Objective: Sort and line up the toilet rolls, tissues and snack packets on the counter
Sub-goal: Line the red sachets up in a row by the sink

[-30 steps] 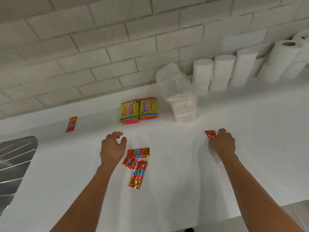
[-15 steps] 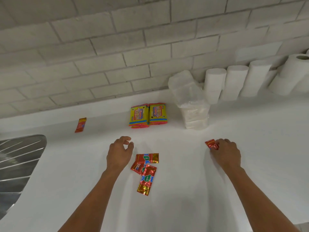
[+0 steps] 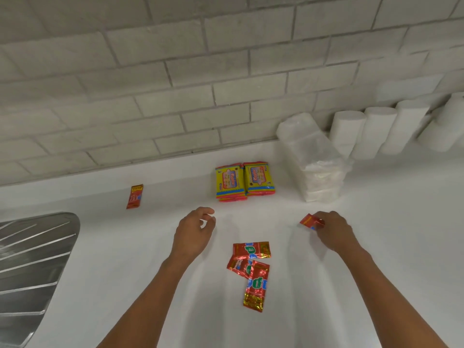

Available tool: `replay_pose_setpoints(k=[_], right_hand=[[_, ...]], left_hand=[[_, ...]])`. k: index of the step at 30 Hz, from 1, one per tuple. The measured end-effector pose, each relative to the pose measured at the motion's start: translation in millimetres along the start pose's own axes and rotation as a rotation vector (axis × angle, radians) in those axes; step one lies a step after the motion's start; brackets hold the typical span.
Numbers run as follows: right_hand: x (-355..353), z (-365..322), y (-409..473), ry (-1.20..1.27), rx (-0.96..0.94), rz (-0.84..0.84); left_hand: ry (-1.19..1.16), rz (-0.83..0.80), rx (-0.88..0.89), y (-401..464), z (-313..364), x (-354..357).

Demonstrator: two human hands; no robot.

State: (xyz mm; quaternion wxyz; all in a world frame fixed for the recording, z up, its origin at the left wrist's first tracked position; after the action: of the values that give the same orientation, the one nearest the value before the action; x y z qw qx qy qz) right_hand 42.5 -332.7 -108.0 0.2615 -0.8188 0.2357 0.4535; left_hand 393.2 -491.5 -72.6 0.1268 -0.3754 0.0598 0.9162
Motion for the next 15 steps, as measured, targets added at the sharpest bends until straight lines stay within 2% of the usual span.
replay_pose_setpoints(k=[5,9,12,15], right_hand=[[14.4,-107.6,-26.0,0.012,-0.259,-0.113],[21.9,-183.1,-51.0,0.03,-0.388,-0.127],[32.4,-226.8,-64.9,0.153,-0.448,-0.139],[47.2,-257.9,-73.6,0.29,-0.454,-0.189]], left_hand=[[-0.095,-0.092,0.119,-0.8,20.1,-3.0],[-0.046,-0.114,0.269,-7.7,44.0,-12.2],[-0.033,-0.124,0.347,-8.7,45.5,-20.4],[-0.03,-0.11,0.321,-4.7,25.9,-33.1]])
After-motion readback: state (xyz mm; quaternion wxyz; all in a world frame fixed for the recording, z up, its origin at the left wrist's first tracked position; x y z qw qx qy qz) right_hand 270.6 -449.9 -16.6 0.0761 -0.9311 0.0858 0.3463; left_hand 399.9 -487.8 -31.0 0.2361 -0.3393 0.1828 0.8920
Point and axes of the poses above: each hand's wrist, its own y-axis towards the middle knuckle, its own x-axis out of the palm, z = x × y, the point moved 10 cm from there along y, towards the middle knuckle, and after that the axes turned 2 degrees about z, right-handed, at the moved point
